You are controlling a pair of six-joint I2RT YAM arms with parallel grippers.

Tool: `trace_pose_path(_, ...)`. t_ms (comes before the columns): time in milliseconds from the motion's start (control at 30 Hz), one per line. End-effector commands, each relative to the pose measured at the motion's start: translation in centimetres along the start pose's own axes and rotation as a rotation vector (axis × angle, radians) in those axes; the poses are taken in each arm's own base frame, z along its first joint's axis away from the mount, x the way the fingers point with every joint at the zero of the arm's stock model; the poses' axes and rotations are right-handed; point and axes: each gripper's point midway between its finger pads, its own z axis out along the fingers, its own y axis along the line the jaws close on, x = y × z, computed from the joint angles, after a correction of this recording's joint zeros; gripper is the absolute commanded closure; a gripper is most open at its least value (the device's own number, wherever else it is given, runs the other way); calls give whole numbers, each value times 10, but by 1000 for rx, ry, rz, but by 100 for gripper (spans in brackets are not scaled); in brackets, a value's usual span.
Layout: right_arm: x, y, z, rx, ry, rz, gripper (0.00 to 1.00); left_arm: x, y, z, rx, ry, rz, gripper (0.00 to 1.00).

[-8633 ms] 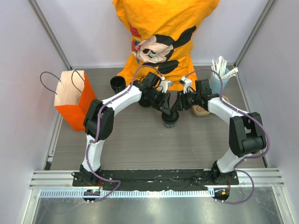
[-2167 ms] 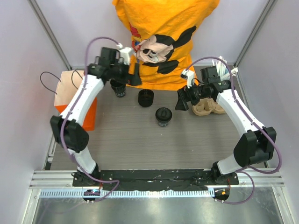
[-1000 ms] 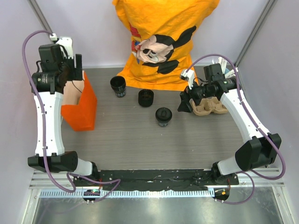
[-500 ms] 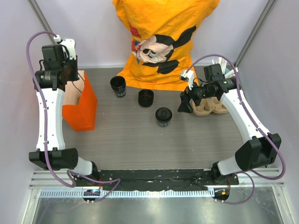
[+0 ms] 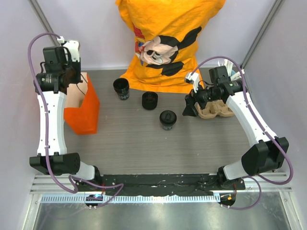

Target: Pack the takeout coffee

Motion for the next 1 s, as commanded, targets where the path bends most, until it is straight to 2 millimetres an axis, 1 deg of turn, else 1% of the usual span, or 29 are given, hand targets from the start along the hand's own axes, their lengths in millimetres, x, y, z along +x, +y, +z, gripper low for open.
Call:
trace_pose_path(0,-11,7,-10,3,-46,-51,7,-13,-7,-26,54,-86,32,100)
trace_pose_path(167,-10,7,-10,6,-45,-53,7,-12,-18,-42,120,-110,57,100)
trace_pose_path(367,-10,8,-11,6,-47,-59,7,-9,-39,-54,233,-142,91,100)
trace_pose_path(400,-10,8,-12,9,-47,-59,7,-9,-46,-56,272,-149,94,100)
trace_pose_path(500,-9,10,-12,6,-47,-64,7,-5,-58,-60,338,-153,100,100)
trace_pose_path(533,-8,10,-12,5,-46,-63,7,-3,-65,-62,380,-155,102,100)
trace_pose_path(600,-8,10,-12,7,-46,-65,7,-3,-73,-68,420,-169,112,99)
trace_pose_path(700,-8,10,-12,5,-47,-66,7,3,-88,-74,497,-168,134,99)
trace_pose_path(733,-8,10,-12,5,-47,-68,7,4,-96,-77,538,-169,137,99)
trace_pose_path(867,-7,9,-12,7,-44,-71,7,11,-114,-83,617,-157,162,99)
trace_pose_path(900,-7,9,-12,9,-45,-71,7,11,-115,-84,622,-158,167,99)
trace_pose_path(933,-7,10,-12,7,-44,-72,7,13,-126,-88,657,-156,182,99)
trace_pose_path(967,-7,10,-12,8,-45,-74,7,13,-130,-90,678,-157,186,99)
